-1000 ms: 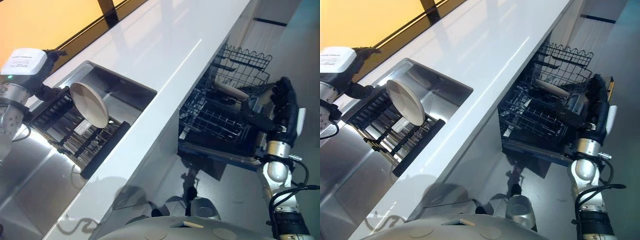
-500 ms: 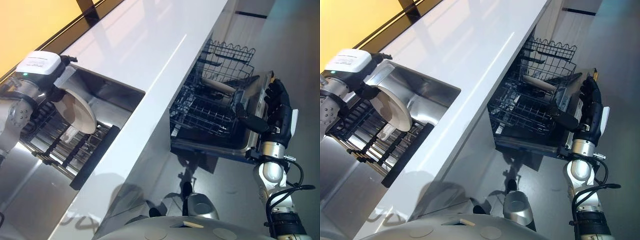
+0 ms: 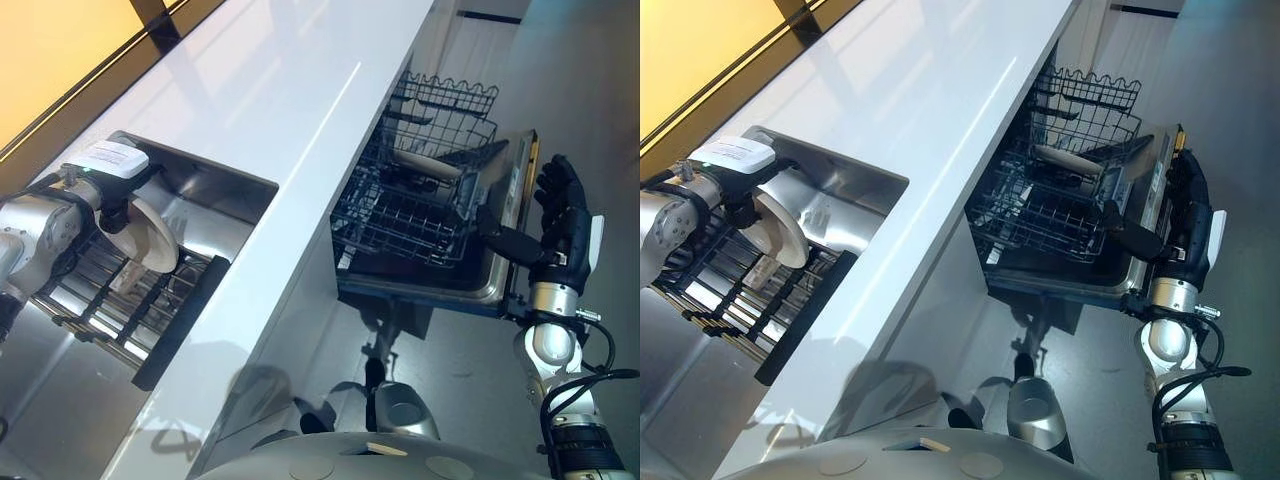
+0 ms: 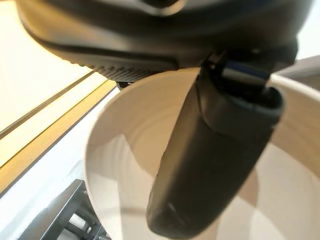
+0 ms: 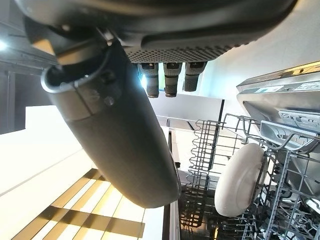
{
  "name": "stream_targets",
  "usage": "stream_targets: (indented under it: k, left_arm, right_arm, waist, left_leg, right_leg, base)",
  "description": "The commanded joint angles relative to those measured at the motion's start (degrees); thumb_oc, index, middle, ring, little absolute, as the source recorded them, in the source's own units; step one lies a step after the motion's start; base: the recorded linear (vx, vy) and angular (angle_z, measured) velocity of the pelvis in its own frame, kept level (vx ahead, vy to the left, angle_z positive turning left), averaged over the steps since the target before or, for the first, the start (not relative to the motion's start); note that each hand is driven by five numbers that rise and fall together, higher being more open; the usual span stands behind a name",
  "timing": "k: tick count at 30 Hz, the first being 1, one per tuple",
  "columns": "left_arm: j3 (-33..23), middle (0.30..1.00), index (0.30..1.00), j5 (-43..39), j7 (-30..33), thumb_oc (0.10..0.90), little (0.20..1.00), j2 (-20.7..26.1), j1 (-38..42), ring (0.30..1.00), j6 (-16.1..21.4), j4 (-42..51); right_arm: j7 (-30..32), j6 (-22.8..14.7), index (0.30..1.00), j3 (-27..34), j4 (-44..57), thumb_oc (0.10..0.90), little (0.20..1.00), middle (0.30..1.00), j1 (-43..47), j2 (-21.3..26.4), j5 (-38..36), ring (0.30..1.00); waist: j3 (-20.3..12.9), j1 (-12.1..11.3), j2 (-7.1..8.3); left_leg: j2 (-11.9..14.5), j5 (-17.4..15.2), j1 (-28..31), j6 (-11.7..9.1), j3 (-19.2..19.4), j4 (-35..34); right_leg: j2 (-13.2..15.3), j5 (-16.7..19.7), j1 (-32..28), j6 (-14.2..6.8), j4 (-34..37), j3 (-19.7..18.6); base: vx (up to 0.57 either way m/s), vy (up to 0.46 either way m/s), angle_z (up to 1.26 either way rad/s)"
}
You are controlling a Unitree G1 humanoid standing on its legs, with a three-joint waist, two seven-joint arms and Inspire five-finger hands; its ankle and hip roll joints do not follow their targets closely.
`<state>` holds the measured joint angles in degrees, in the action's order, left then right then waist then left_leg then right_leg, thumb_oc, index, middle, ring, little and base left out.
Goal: Pick up plates and place into dishwasher.
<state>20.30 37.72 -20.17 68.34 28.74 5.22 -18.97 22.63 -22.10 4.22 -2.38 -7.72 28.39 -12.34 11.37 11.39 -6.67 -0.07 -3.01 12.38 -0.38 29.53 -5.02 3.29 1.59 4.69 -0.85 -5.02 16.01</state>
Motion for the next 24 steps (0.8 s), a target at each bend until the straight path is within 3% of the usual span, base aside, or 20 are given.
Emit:
stream_targets:
  k: [1,2,4,9,13,19,23,24]
  left_arm:
    - [0.0,0.596,0.596,0.2,-7.4,0.446,0.546,1.5,5.6,0.596,-1.9,-3.7]
    - [0.4,0.422,0.422,-0.4,-8.7,0.243,0.343,1.1,5.8,0.422,-1.8,-4.2]
    - [0.9,0.300,0.300,-1.8,-9.8,0.100,0.200,0.4,6.0,0.300,-1.6,-4.9]
    - [0.9,0.300,0.300,-0.2,-1.5,0.100,0.200,0.5,7.2,0.300,-0.5,-5.1]
    - [-0.2,0.300,0.300,0.7,7.9,0.100,0.200,4.2,8.3,0.300,0.2,-1.9]
    - [-6.6,0.300,0.300,4.6,14.4,0.100,0.200,7.8,2.2,0.300,-0.8,4.6]
    - [-15.2,0.300,0.300,3.2,21.8,0.100,0.200,9.6,-5.9,0.300,-2.2,9.6]
    - [-16.8,0.300,0.300,2.6,22.5,0.100,0.200,9.7,-7.5,0.300,-2.5,10.1]
  right_arm:
    - [0.1,-3.0,0.900,4.3,6.9,0.800,0.900,0.900,4.9,4.9,-0.1,0.900]
    - [-0.1,-3.0,0.900,4.4,6.9,0.800,0.900,0.900,4.9,5.0,-0.2,0.900]
    - [-0.6,-2.5,0.900,4.4,7.2,0.800,0.900,0.900,5.1,5.1,-0.3,0.900]
    - [-1.0,-3.9,0.900,4.7,7.0,0.800,0.900,0.900,5.6,5.6,-0.8,0.900]
    - [-1.9,-6.6,0.900,6.4,7.7,0.800,0.900,0.900,5.6,6.7,-1.6,0.900]
    - [-0.5,-7.3,0.900,7.2,10.6,0.800,0.900,0.900,7.9,8.4,-1.1,0.900]
    - [1.8,-7.4,0.900,6.6,12.7,0.800,0.900,0.900,10.7,9.5,0.8,0.900]
    - [2.0,-7.5,0.900,6.3,12.8,0.800,0.900,0.900,11.0,9.6,1.1,0.900]
  waist:
    - [-3.3,1.4,0.34]
    - [-3.2,1.4,0.34]
    - [-3.2,1.5,0.27]
    - [-3.3,1.2,0.19]
    - [-3.8,-0.2,0.32]
    - [-4.3,-3.7,0.78]
    - [-5.0,-7.3,1.05]
    - [-5.0,-7.3,1.02]
  left_leg:
    - [-2.7,-6.1,-5.4,3.9,-1.3,8.0]
    - [-2.7,-6.1,-5.3,4.0,-1.3,8.0]
    - [-2.7,-6.0,-5.4,4.0,-1.3,8.0]
    - [-2.9,-5.8,-5.4,3.8,-1.5,7.7]
    - [-3.0,-5.4,-5.7,3.5,-2.1,7.3]
    - [-3.3,-5.0,-6.1,3.1,-4.0,6.9]
    - [-3.8,-4.5,-6.0,2.8,-5.9,5.8]
    - [-3.8,-4.4,-6.0,2.8,-6.1,5.6]
  right_leg:
    - [3.6,-5.7,-0.9,-8.5,-4.7,1.6]
    - [3.6,-5.7,-1.0,-8.4,-4.7,1.6]
    - [3.5,-5.7,-1.0,-8.4,-4.6,1.5]
    - [3.2,-6.1,-1.8,-8.1,-3.8,1.6]
    - [2.9,-6.4,-2.8,-7.8,-2.8,2.5]
    - [3.2,-6.7,-4.1,-7.3,-2.2,4.5]
    - [3.7,-6.7,-5.2,-7.3,-1.5,6.2]
    - [3.7,-6.6,-5.4,-7.3,-1.5,6.4]
  base:
    - [0.00,0.043,-0.02]
    - [0.00,0.000,0.00]
    - [0.00,0.000,0.00]
    - [-0.03,0.021,-0.06]
    - [-0.06,0.009,-0.01]
    - [-0.07,0.003,0.02]
    - [-0.08,0.011,0.12]
    - [-0.07,-0.004,0.09]
